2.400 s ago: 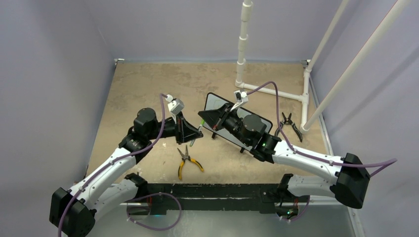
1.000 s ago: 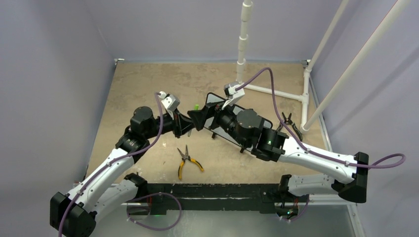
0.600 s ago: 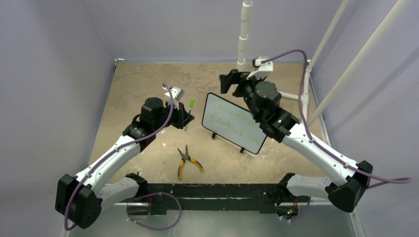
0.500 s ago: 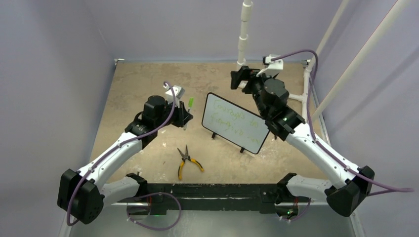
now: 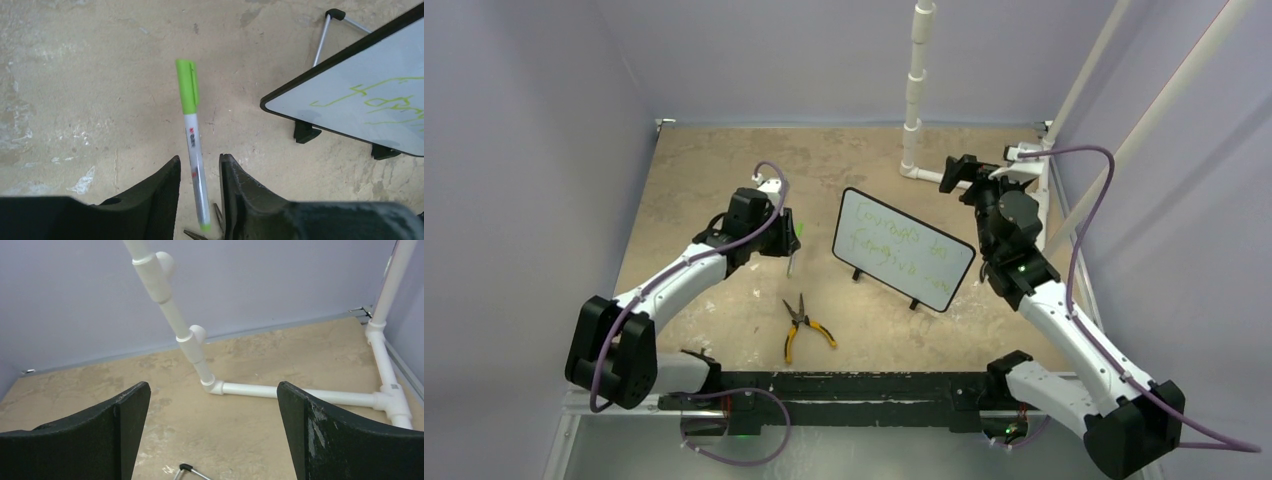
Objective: Write a sentence on the whiteboard
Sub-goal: Place the whiteboard marker at the center of the board, then reset both arms
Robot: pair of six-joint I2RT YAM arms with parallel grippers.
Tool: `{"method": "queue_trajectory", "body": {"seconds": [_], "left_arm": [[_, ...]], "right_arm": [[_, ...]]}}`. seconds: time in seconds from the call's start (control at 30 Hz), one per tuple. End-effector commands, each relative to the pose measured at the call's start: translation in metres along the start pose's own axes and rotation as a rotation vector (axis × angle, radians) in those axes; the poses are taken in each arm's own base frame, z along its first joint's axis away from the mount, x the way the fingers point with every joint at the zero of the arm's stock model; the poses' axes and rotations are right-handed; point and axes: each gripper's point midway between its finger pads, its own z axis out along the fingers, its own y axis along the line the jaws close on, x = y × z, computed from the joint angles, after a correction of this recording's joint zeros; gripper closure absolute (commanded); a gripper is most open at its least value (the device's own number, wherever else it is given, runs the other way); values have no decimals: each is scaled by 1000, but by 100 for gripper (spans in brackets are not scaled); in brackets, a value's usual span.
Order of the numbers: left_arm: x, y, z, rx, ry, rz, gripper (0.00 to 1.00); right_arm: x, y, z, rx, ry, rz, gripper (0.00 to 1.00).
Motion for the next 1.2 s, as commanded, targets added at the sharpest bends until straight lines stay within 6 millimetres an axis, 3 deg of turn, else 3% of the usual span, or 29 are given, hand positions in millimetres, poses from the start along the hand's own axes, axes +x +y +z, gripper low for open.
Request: {"method": "queue_trajectory", "body": {"seconds": [0.0,0.13,0.3,0.43,0.53,0.57,0.7,0.83,1.17], "left_arm": [[-26,6,-5,-40,-59,-16,59],[-34,16,-11,-88,-96,-21,42],[-65,24,-38,-154,-240,2,37],[-108,28,-83,-218,-464,13,36],[-136,32,-124,-275,-631,16,26],[-144,35,-137,-303,-683,17,19],[-158,47,-175,-399,-800,12,16],[-154,56,-183,-453,-819,4,15],[-142,58,-168,-443,-761,23,14]], "right_arm": [[-31,-12,-11,29,-157,10,1],[-32,-20,-19,42,-180,-10,1],[-38,-30,-29,73,-218,-13,1],[-44,-25,-40,13,-260,4,1],[-45,-23,-46,-19,-281,8,1],[-46,-23,-48,-26,-288,10,1],[-47,-24,-55,-39,-306,19,1],[-48,-27,-58,-32,-312,23,1],[-49,-30,-59,-19,-311,22,1]]}}
